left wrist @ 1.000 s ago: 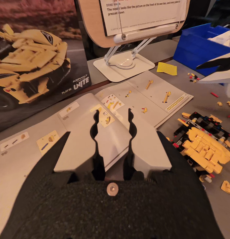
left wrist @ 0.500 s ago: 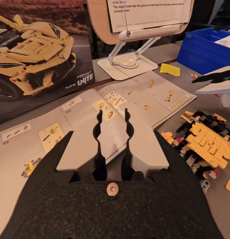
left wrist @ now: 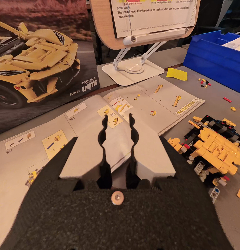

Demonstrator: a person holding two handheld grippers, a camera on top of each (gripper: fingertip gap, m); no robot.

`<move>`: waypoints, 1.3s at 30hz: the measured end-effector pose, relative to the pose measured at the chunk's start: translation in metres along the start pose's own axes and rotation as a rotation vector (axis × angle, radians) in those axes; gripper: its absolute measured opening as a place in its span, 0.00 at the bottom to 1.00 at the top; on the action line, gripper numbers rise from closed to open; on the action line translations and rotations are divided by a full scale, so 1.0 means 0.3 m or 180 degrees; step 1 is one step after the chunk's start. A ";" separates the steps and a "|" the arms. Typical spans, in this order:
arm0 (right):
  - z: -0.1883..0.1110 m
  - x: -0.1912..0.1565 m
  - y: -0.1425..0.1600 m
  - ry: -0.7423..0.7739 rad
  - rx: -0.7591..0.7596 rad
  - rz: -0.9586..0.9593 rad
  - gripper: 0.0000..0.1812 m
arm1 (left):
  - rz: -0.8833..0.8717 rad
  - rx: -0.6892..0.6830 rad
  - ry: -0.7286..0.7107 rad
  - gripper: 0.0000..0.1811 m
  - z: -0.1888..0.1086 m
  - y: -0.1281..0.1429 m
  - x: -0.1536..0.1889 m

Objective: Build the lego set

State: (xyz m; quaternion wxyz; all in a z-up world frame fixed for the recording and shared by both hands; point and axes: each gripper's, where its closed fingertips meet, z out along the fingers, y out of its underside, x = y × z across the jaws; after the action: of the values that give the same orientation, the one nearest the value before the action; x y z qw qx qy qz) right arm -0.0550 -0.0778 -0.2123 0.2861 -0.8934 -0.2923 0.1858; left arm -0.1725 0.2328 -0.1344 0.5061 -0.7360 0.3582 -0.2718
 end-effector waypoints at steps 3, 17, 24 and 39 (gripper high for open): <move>-0.002 -0.026 0.039 0.0035 -0.0085 -0.0060 0.14 | 0.0066 -0.0013 -0.0043 0.17 -0.001 0.002 -0.005; 0.050 -0.066 0.038 0.0141 -0.0139 -0.0339 0.11 | 0.0192 -0.0066 -0.0114 0.17 -0.002 0.011 -0.011; 0.062 -0.045 0.045 0.0179 -0.0199 -0.0435 0.04 | 0.0179 0.0006 0.0064 0.17 -0.025 -0.014 0.013; -0.072 -0.097 -0.444 -0.0656 0.1414 -0.0851 0.04 | 0.0093 -0.0341 0.3551 0.17 -0.346 0.031 0.608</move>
State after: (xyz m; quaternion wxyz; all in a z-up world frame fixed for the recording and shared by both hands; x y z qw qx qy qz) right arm -0.1217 -0.0162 -0.1085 0.4657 -0.7386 -0.3873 0.2959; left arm -0.1454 0.0271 -0.1009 0.2055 -0.5004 0.5951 -0.5944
